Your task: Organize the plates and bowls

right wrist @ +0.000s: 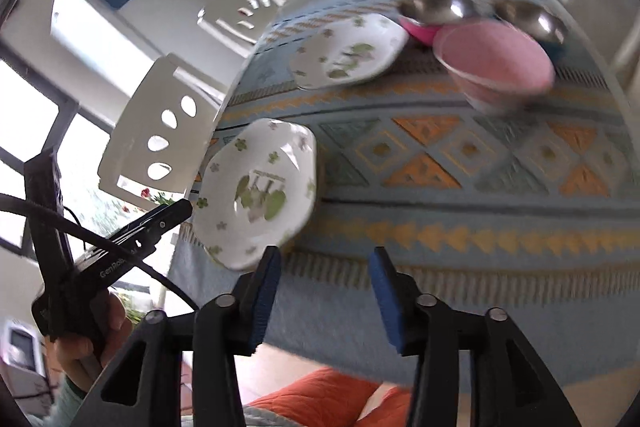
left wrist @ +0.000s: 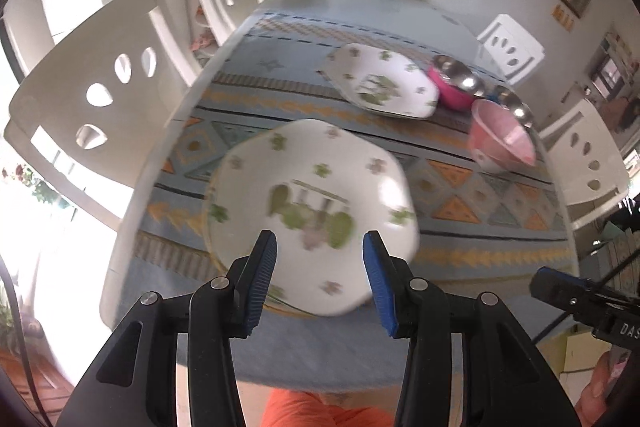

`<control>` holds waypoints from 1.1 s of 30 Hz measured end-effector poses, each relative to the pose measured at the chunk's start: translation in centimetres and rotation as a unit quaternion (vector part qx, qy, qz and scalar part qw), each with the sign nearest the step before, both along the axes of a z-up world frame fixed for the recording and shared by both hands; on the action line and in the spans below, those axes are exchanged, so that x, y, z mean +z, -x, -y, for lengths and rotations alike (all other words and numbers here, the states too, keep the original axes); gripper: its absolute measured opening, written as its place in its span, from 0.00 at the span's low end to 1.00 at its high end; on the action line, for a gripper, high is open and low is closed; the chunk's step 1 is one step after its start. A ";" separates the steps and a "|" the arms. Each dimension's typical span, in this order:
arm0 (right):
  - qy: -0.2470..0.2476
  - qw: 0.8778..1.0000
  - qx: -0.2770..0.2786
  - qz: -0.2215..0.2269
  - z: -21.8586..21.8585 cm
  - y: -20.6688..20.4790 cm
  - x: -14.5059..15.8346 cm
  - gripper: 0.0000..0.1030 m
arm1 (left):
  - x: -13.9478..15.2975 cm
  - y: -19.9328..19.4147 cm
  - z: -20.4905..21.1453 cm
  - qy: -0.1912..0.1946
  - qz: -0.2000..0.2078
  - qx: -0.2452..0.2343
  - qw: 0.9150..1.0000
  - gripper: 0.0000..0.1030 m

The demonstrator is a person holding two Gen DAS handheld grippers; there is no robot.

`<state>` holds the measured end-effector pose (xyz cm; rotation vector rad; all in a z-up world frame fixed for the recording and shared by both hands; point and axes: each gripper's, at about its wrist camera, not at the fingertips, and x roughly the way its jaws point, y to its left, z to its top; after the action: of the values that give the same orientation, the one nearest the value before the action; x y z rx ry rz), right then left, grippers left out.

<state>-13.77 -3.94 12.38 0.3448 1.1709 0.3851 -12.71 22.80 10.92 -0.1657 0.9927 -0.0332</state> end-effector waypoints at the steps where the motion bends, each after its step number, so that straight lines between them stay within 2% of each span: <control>1: -0.010 1.000 -0.006 -0.003 0.8 0.5 0.0 0.44 | 0.2 0.3 0.6 -0.002 0.002 -0.003 1.000 0.44; 4: -0.022 1.000 -0.020 0.002 2.6 2.1 0.4 0.47 | 0.6 1.6 2.4 -0.010 0.009 -0.012 1.000 0.50; 9: -0.025 0.999 -0.019 0.012 4.4 4.1 0.9 0.48 | 1.3 3.1 4.2 -0.007 0.030 -0.031 0.999 0.50; 11: -0.023 0.999 -0.019 0.011 4.6 4.6 0.8 0.48 | 1.7 3.5 5.0 -0.020 0.041 -0.038 0.998 0.50; 20: -0.037 0.999 -0.011 -0.005 4.9 5.1 -0.5 0.49 | 1.9 3.7 5.8 -0.035 0.029 -0.040 0.998 0.50; 26: -0.040 0.999 -0.011 -0.022 4.0 3.3 -1.9 0.49 | 2.0 1.0 4.4 -0.034 0.028 -0.038 0.998 0.50; 33: -0.044 0.998 -0.028 -0.035 3.1 -2.7 -3.2 0.49 | 2.9 -5.0 2.3 -0.028 0.042 -0.038 0.998 0.51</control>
<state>-11.09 -7.05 9.19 0.4694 1.2115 0.3792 -7.73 20.53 13.82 -0.0743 0.9154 -0.0801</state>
